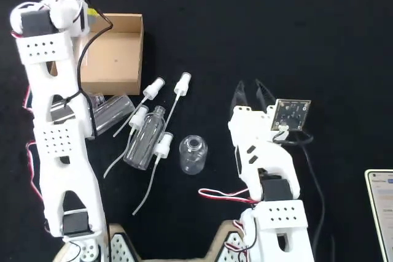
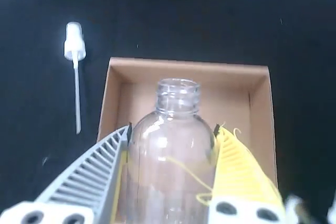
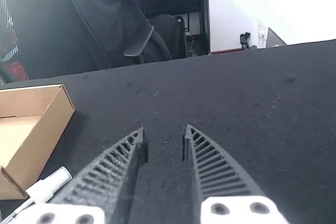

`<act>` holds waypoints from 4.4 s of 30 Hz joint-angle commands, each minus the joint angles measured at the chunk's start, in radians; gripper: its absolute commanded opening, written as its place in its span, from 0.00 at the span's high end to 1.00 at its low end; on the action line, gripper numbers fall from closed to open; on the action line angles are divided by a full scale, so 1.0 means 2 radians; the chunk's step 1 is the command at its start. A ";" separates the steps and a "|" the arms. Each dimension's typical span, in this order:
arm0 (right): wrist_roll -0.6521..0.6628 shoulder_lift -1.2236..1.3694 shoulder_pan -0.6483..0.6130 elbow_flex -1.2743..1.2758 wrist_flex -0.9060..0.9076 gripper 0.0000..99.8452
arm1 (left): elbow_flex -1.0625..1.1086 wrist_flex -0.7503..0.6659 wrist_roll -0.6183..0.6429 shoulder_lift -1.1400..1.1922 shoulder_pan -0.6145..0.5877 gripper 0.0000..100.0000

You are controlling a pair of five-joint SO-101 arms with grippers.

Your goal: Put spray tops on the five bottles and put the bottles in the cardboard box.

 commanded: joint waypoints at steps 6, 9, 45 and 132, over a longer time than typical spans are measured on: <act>0.004 -0.011 -0.003 -0.003 -0.014 0.88 | -0.029 0.067 -0.038 -0.120 -0.040 0.86; 0.004 -0.011 -0.003 -0.004 -0.014 0.88 | -0.028 0.068 -0.036 -0.160 -0.074 0.86; 0.004 -0.011 -0.005 -0.006 -0.015 0.88 | 1.361 -0.589 -0.041 -0.925 -0.243 0.84; 0.042 -0.011 -0.005 -0.003 -0.015 0.88 | 0.432 -0.437 0.029 -0.135 -0.179 0.61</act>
